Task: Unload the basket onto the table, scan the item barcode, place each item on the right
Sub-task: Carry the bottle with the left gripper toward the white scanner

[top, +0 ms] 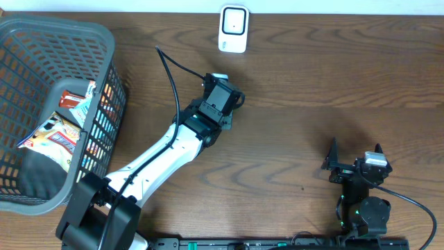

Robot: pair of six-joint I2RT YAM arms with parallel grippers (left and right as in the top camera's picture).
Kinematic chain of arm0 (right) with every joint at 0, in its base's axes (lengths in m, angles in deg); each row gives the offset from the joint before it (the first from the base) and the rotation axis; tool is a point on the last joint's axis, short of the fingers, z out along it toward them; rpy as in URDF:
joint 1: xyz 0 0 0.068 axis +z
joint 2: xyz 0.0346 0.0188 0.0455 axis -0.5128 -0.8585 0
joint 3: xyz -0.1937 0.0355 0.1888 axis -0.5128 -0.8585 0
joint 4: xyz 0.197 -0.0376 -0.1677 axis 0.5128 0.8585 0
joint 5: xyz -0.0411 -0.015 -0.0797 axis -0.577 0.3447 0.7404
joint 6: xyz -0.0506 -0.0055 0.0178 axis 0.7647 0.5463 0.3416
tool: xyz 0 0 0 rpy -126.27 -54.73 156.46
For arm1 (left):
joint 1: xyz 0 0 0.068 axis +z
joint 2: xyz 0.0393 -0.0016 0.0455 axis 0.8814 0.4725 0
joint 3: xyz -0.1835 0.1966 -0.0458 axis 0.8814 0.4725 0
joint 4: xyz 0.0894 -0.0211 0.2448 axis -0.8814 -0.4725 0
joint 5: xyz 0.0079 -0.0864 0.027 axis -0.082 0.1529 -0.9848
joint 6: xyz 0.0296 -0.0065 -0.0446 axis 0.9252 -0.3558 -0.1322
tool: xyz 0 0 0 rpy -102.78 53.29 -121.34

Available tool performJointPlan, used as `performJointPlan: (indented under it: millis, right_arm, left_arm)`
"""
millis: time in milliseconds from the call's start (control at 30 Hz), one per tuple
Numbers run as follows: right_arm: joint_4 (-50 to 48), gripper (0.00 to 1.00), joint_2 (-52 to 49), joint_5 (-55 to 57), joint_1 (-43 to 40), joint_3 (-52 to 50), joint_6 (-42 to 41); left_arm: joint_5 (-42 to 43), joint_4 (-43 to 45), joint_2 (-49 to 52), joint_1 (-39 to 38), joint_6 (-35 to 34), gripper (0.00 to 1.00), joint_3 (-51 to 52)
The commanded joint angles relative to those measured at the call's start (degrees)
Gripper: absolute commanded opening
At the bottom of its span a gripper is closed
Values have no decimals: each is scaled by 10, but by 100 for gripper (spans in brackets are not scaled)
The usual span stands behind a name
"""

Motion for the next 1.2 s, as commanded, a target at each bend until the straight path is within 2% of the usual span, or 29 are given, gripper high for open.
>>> performJointPlan:
  millis: [0,233,700,833,1033,1167]
  right_arm:
    - [2,99,3,-1,-4,-1,6]
    - [2,99,3,-1,-4,-1,6]
    - [2,99,3,-1,-4,-1,6]
    - [2,99,3,-1,-4,-1,6]
    - [2,99,3,-1,-4,-1,6]
    - [2,99,3,-1,-4,-1,6]
  left_arm:
    - [-39,28,-9,-1,-36,28,-10]
    - [-56,54,2,-1,-73,28,-4]
    - [-57,58,46,-11,-69,28,-4]
    - [-46,58,46,-22,-19,28,-4]
    - [40,52,46,-30,92,28,-4]
    - [53,43,46,-30,101,28,-4]
